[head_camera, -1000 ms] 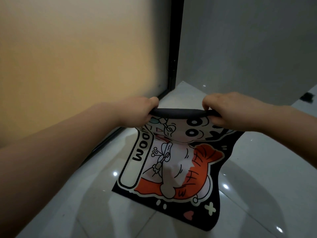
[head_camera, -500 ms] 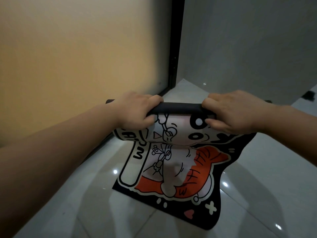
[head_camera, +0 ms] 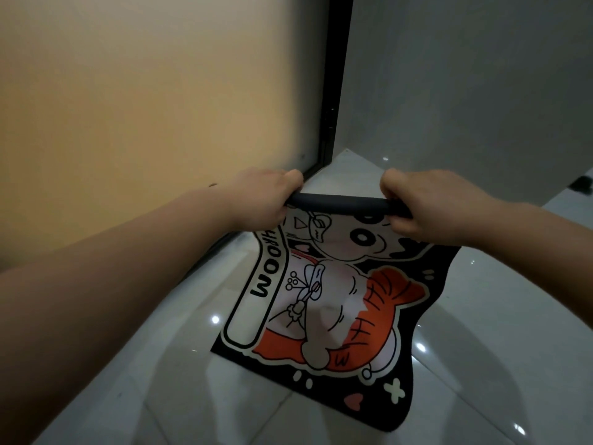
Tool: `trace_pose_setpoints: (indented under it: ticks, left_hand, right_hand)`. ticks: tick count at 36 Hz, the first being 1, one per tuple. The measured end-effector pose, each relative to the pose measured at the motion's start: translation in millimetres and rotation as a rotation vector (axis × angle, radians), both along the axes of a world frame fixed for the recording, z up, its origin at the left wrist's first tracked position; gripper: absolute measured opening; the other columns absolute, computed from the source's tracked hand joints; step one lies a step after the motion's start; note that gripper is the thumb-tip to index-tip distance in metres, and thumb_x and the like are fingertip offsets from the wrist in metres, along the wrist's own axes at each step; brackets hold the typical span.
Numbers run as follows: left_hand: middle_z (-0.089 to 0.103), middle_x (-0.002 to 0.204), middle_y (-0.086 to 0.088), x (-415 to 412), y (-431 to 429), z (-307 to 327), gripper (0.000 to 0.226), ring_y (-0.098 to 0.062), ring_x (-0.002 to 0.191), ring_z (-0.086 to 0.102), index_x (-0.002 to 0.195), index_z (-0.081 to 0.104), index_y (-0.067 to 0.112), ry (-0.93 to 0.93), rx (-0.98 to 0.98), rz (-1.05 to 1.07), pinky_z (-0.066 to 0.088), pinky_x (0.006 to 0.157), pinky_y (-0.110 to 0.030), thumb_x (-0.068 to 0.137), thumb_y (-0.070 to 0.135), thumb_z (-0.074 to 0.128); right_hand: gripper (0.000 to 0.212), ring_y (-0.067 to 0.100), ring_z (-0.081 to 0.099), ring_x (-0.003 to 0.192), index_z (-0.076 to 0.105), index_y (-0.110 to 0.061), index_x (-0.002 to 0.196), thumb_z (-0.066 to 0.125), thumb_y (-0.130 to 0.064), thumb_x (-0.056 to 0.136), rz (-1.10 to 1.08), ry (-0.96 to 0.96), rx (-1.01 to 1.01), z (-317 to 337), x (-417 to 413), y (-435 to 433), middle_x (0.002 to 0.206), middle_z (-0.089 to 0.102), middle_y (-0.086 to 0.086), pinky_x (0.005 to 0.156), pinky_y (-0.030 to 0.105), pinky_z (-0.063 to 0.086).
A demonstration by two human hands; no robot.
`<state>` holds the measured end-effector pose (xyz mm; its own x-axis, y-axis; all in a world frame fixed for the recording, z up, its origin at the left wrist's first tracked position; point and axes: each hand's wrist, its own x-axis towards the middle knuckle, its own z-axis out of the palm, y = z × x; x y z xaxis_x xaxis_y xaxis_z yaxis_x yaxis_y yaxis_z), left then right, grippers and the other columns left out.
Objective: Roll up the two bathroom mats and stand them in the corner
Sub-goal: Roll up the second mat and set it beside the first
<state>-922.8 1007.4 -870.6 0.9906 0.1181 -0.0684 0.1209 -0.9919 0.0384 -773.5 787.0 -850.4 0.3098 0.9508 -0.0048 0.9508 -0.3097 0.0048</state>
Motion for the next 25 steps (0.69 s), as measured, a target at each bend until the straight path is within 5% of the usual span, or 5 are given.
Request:
trace_pose_setpoints:
  ticks: [6,12,17,22,25]
  left_hand:
    - [0.047,0.067,-0.002,1,-5,-3,0.02,-0.022,0.056,0.043,0.098,0.033,0.016,0.019,0.008,0.015,0.037,0.056,-0.037,0.086,0.007,0.046]
    - [0.059,0.119,-0.009,-2,1,-10,0.054,-0.028,0.106,0.055,0.136,0.035,0.013,-0.125,-0.023,-0.116,0.04,0.089,-0.036,0.092,0.044,0.032]
    - [0.057,0.107,-0.005,1,6,-14,0.029,-0.026,0.094,0.054,0.119,0.046,0.016,-0.129,0.013,-0.103,0.041,0.082,-0.038,0.095,0.032,0.04]
    - [0.058,0.099,-0.004,-7,1,-5,0.019,-0.027,0.087,0.054,0.107,0.048,0.016,-0.099,0.026,-0.05,0.044,0.079,-0.041,0.093,0.029,0.048]
    - [0.051,0.088,-0.001,-11,-6,-4,0.014,-0.024,0.08,0.05,0.103,0.047,0.015,-0.058,-0.044,-0.009,0.043,0.072,-0.039,0.091,0.022,0.049]
  right_hand:
    - [0.02,0.02,0.04,0.06,0.035,-0.02,0.082,0.056,-0.018,0.084,-0.016,-0.007,-0.078,-2,-2,2,0.068,0.04,-0.003,0.052,0.031,0.028]
    - [0.018,0.019,0.041,0.066,0.036,-0.022,0.087,0.052,-0.029,0.086,0.058,-0.105,-0.028,-3,-3,-4,0.079,0.042,-0.005,0.056,0.03,0.029]
    - [0.016,0.019,0.04,0.067,0.045,-0.016,0.094,0.04,-0.03,0.09,0.121,-0.052,0.023,-9,-3,-6,0.085,0.042,-0.003,0.059,0.031,0.029]
    - [0.007,0.023,0.045,0.069,0.046,-0.018,0.097,0.049,-0.018,0.09,0.046,0.035,0.077,-9,-8,-7,0.085,0.051,0.002,0.057,0.032,0.031]
    - [0.02,0.015,0.042,0.061,0.038,-0.025,0.088,0.057,-0.021,0.084,-0.004,0.106,0.053,-4,-13,-8,0.073,0.043,-0.008,0.05,0.027,0.029]
